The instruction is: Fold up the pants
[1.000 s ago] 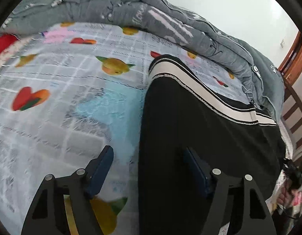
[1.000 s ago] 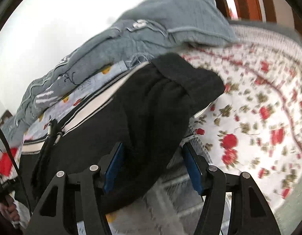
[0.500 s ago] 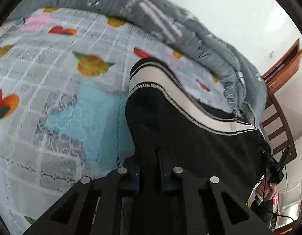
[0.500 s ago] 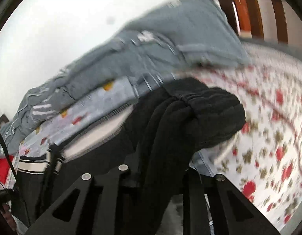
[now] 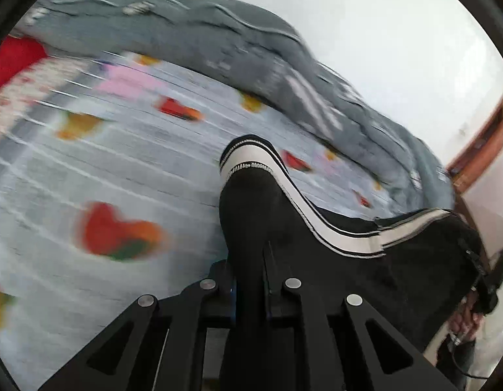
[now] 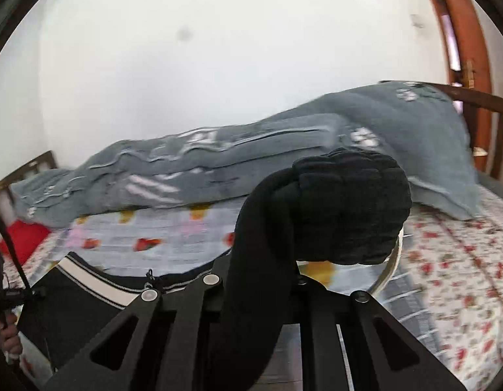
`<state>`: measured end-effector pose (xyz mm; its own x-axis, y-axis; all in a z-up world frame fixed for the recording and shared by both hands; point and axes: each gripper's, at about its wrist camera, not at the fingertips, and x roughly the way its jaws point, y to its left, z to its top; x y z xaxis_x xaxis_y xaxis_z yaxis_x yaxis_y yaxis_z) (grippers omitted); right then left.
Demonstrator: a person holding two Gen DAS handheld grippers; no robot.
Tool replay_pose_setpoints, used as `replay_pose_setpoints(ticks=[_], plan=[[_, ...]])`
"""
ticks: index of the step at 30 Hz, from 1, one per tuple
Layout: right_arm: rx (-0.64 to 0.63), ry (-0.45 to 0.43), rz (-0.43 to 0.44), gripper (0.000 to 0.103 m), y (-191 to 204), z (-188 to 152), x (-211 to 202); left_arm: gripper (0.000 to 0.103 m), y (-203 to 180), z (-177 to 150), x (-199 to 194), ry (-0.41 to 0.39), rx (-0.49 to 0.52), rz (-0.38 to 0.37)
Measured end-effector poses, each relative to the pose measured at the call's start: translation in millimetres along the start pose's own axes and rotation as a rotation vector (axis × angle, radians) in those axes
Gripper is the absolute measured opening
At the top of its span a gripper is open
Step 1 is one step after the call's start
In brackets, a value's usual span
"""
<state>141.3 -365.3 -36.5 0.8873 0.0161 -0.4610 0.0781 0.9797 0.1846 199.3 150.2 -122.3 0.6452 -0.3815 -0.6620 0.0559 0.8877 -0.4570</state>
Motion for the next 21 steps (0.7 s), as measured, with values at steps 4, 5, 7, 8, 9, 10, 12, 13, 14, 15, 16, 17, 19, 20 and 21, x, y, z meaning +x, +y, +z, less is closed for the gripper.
replay_pose_setpoints(ticks=[4,5,7,8,9,10,12,13,14,15,16,17,19,20,21], plan=[[-0.006,0.067,0.042,0.012,27.1,-30.5,27.4,0.012,44.9,9.5,-11.7,-0.015,-0.002,0.143],[-0.009,0.098,0.032,0.012,29.0,-41.4,37.4,0.015,58.2,8.4,-7.5,-0.005,-0.026,0.176],[-0.011,0.179,-0.025,0.013,23.9,-64.8,60.7,0.018,82.3,2.6,2.2,0.03,-0.104,0.158],[-0.011,0.2,-0.052,0.013,19.4,-72.7,67.3,0.025,88.4,-1.1,5.1,0.037,-0.131,0.144],[-0.006,0.227,-0.077,0.016,11.0,-82.7,72.9,0.03,97.9,-6.8,8.0,0.039,-0.168,0.134],[0.009,0.258,-0.076,0.02,2.7,-89.0,76.8,0.03,101.5,-10.9,6.9,0.03,-0.177,0.123],[0.096,0.357,-0.049,0.027,-17.2,-101.3,85.0,0.035,105.0,-19.7,0.2,0.007,-0.171,0.093],[0.137,0.384,-0.036,0.03,-25.8,-107.0,83.8,0.039,104.7,-23.8,-3.7,0.001,-0.164,0.086],[0.161,0.382,-0.026,0.031,-29.9,-110.4,78.2,0.044,104.0,-27.0,-7.4,-0.003,-0.16,0.077],[0.15,0.367,-0.04,0.041,-30.9,-112.3,69.2,0.049,103.8,-33.4,-12.9,-0.006,-0.153,0.063],[0.123,0.357,-0.076,0.055,-29.5,-112.5,61.8,0.051,102.7,-39.4,-16.8,-0.006,-0.146,0.053],[0.091,0.347,-0.115,0.058,-27.3,-113.6,53.3,0.052,102.1,-44.5,-20.5,-0.007,-0.142,0.046],[0.066,0.339,-0.138,0.059,-30.5,-118.8,37.2,0.055,102.5,-59.7,-30.9,-0.021,-0.15,0.006],[0.065,0.342,-0.137,0.059,-32.3,-122.3,28.7,0.057,104.6,-66.6,-35.4,-0.028,-0.159,-0.024],[0.065,0.343,-0.136,0.059,-33.8,-123.1,24.1,0.057,104.8,-72.3,-37.2,-0.033,-0.164,-0.052]])
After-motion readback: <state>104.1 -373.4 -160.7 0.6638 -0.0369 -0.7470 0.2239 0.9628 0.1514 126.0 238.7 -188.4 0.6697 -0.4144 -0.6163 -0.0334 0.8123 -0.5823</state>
